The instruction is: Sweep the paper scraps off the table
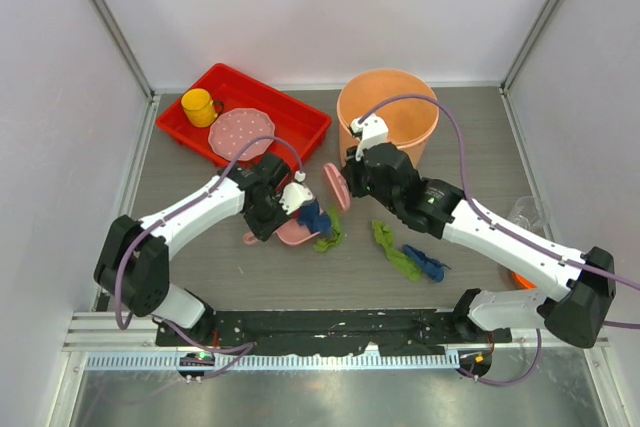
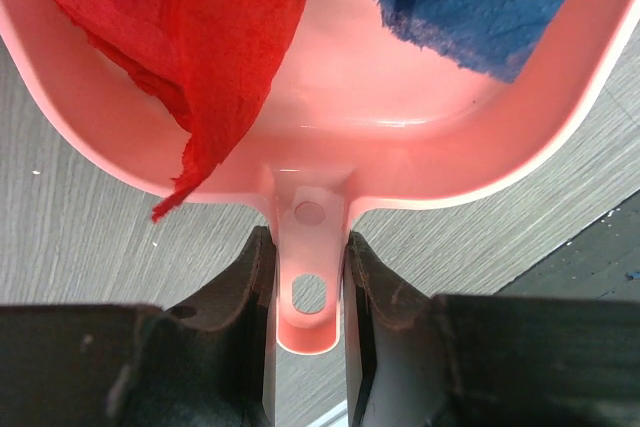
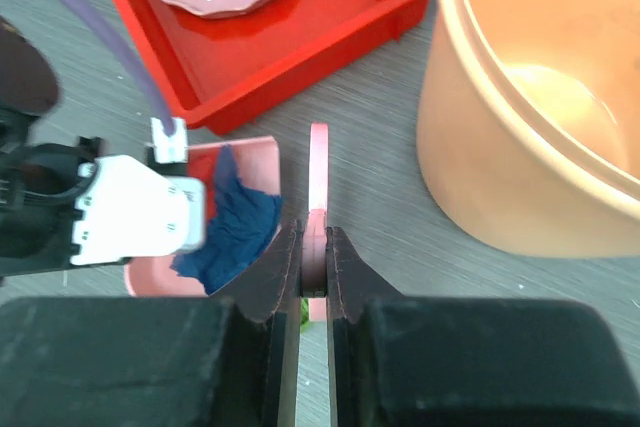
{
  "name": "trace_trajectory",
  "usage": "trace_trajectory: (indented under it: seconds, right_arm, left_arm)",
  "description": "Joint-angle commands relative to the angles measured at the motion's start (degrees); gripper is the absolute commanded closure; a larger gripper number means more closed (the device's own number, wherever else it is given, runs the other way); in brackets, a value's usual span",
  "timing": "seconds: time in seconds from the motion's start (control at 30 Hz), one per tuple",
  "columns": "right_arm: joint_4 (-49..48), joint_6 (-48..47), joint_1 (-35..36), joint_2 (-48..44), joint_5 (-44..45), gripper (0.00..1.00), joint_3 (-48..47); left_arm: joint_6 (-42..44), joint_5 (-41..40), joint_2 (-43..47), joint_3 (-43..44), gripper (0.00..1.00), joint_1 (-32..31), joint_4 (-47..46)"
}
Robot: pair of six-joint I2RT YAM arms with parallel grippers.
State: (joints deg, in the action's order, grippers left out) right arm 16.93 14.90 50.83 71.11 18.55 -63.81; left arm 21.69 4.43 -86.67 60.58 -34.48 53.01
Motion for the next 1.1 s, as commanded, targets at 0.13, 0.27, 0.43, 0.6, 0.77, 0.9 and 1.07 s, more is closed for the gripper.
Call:
trace_trajectory:
  seconds: [0.13,0.27,0.43,0.6,0.77,0.9,1.07]
  right_arm:
    - [2.0,-2.1,0.0,-3.2,6.8,0.99,-0.2]
    - [3.5,-2.6,-0.1,-3.3,8.6,0.99,0.0]
    - [4.0,-3.5,-0.3,-4.2,9.7,0.99,0.3]
    - [4.5,-4.0,-0.4,-4.1,9.7,0.99,0.2]
    - [4.6,-4.8,-0.6,-4.6,9.2,0.99,0.4]
    - [5.4,-5.4,-0.6,-5.2,10.0,0.99,0.8]
    - [6.0,-6.7,-0.6,-8.1,9.8,0.99,3.0]
  left_arm:
    - [0.8,3.3,3.4,2.9,1.0,0.6,1.9]
    - [1.0,3.7,5.2,4.8,1.0,0.7,4.4]
    - [0.5,3.6,7.6,10.1,1.0,0.7,8.2]
    - [-0.9,2.6,7.7,15.9,1.0,0.7,10.8]
    - [-1.7,0.8,6.6,20.7,1.0,0.7,12.6]
    - [-1.5,-1.6,5.5,25.3,1.0,0.8,14.0]
    - [-2.2,-3.9,3.6,30.0,1.0,0.8,14.3]
